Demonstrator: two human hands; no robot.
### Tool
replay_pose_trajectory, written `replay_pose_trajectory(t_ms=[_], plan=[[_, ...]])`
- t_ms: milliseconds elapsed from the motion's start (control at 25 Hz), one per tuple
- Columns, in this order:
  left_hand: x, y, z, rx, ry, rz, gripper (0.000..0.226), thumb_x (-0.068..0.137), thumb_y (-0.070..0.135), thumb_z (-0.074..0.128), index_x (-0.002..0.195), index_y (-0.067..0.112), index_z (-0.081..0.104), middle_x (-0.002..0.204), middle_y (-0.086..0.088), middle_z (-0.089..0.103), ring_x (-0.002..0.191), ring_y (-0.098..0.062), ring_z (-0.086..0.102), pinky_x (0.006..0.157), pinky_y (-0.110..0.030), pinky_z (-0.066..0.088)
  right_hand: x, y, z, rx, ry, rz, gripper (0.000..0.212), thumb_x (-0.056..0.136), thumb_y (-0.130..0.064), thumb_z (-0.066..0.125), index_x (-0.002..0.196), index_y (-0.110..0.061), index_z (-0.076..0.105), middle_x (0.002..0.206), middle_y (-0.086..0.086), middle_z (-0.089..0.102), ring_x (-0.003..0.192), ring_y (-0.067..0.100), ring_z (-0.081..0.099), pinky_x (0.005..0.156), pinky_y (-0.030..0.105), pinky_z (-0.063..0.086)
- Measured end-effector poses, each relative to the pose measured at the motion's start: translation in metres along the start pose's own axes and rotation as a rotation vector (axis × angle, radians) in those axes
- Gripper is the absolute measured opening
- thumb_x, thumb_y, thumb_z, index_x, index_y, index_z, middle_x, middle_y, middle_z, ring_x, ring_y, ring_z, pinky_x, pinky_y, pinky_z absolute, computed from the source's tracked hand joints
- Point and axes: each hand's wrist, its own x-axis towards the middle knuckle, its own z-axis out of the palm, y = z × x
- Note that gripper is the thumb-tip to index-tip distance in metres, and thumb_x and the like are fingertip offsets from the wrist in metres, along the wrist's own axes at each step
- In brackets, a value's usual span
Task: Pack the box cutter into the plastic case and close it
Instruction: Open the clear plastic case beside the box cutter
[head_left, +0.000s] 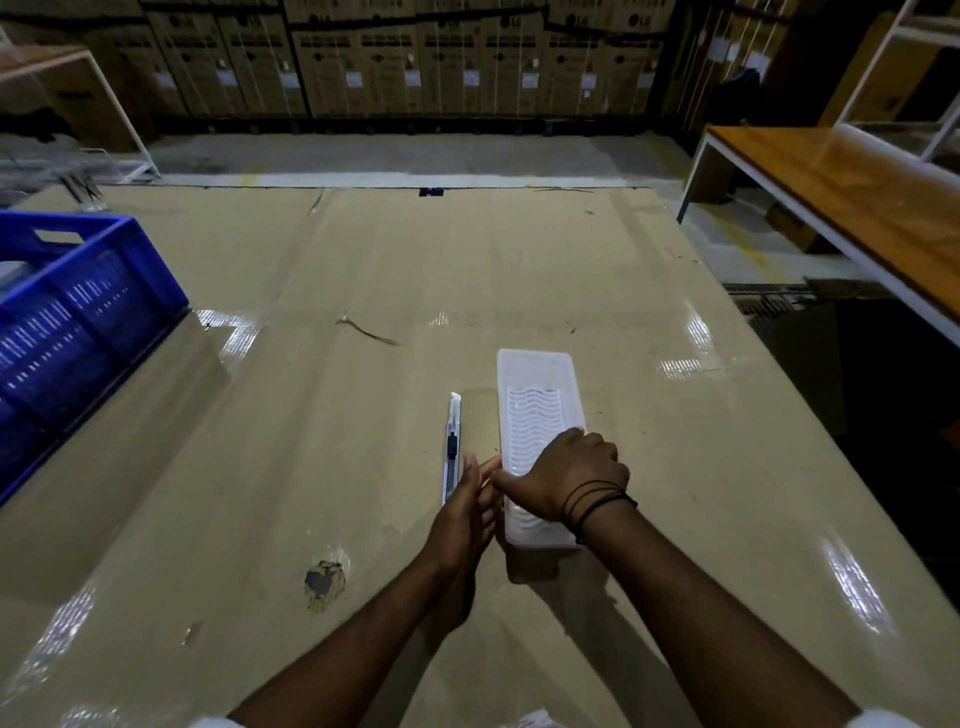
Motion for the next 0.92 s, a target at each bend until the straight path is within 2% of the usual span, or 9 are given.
replay_pose_trajectory(t_ms=[120,280,360,480,560,680,800,840,920], plan=[[0.001,-0.002,0.003,-0.014,0.001,0.022,0.061,0.086,0.069,0.046,0.130,0.033,0.066,0.137,0.000,0.071,0.130,-0.020,0.066,0.121,-0.047,0.042,0.007,0.014,-0.011,0.176,-0.137,-0.048,0.138,0.049,-0.099,0.042,0.149,-0.006,0.033,0.141,0.022,0.051,0.126,0.038,0.052,0.097,0.044,0.047],[-0.002,0.003,0.004,-0.055,-0.004,-0.027,0.051,0.094,0.062,0.042,0.125,0.030,0.067,0.139,-0.003,0.070,0.134,-0.021,0.063,0.124,-0.049,0.038,0.016,0.055,-0.026,0.711,-0.344,-0.102,0.106,0.053,-0.090,0.059,0.136,-0.024,0.048,0.121,0.003,0.067,0.102,0.024,0.066,0.086,0.042,0.056],[0.000,0.006,0.001,-0.082,-0.017,-0.068,0.053,0.099,0.061,0.038,0.129,0.026,0.065,0.143,-0.006,0.067,0.137,-0.024,0.059,0.126,-0.049,0.034,0.022,0.081,-0.029,0.938,-0.465,-0.098,0.093,0.057,-0.083,0.063,0.131,-0.027,0.055,0.111,0.008,0.068,0.096,0.028,0.067,0.083,0.041,0.055],[0.004,0.008,-0.002,-0.139,-0.050,-0.091,0.075,0.088,0.065,0.045,0.145,0.016,0.055,0.150,-0.010,0.060,0.144,-0.028,0.052,0.129,-0.052,0.027,0.031,0.119,-0.023,1.336,-0.667,-0.087,0.069,0.078,-0.063,0.063,0.131,-0.020,0.063,0.130,0.024,0.063,0.118,0.048,0.059,0.098,0.056,0.049],[0.005,0.009,-0.002,-0.146,-0.062,-0.093,0.081,0.085,0.067,0.047,0.148,0.016,0.052,0.152,-0.009,0.059,0.145,-0.028,0.051,0.129,-0.052,0.026,0.034,0.134,-0.016,1.582,-0.756,-0.026,0.057,0.089,-0.046,0.055,0.131,-0.007,0.059,0.128,0.026,0.061,0.116,0.047,0.057,0.094,0.056,0.050],[0.005,0.008,-0.002,-0.148,-0.066,-0.105,0.076,0.093,0.065,0.041,0.150,0.015,0.051,0.152,-0.009,0.058,0.145,-0.027,0.050,0.129,-0.051,0.026,0.044,0.144,0.000,1.569,-0.636,0.138,0.042,0.087,-0.037,0.057,0.117,-0.007,0.060,0.108,0.025,0.064,0.096,0.041,0.063,0.085,0.055,0.054],[0.006,0.008,0.000,-0.169,-0.051,-0.115,0.067,0.104,0.057,0.032,0.152,0.013,0.049,0.151,-0.010,0.059,0.144,-0.028,0.052,0.129,-0.051,0.027,0.053,0.144,0.014,1.343,-0.374,0.250,0.043,0.076,-0.038,0.066,0.098,-0.002,0.064,0.087,0.020,0.070,0.066,0.031,0.063,0.064,0.038,0.053],[0.006,0.008,-0.001,-0.174,-0.046,-0.117,0.066,0.105,0.056,0.032,0.152,0.012,0.048,0.151,-0.010,0.059,0.144,-0.028,0.052,0.129,-0.051,0.028,0.056,0.144,0.017,1.173,-0.226,0.259,0.043,0.074,-0.034,0.069,0.098,0.001,0.066,0.089,0.023,0.072,0.068,0.031,0.064,0.065,0.038,0.052],[0.006,0.007,-0.002,-0.183,-0.039,-0.129,0.066,0.105,0.055,0.032,0.153,0.011,0.046,0.153,-0.010,0.057,0.144,-0.028,0.052,0.129,-0.051,0.028,0.057,0.143,0.020,0.873,0.037,0.252,0.033,0.080,-0.021,0.068,0.108,-0.004,0.067,0.103,0.022,0.073,0.086,0.034,0.067,0.079,0.040,0.054]])
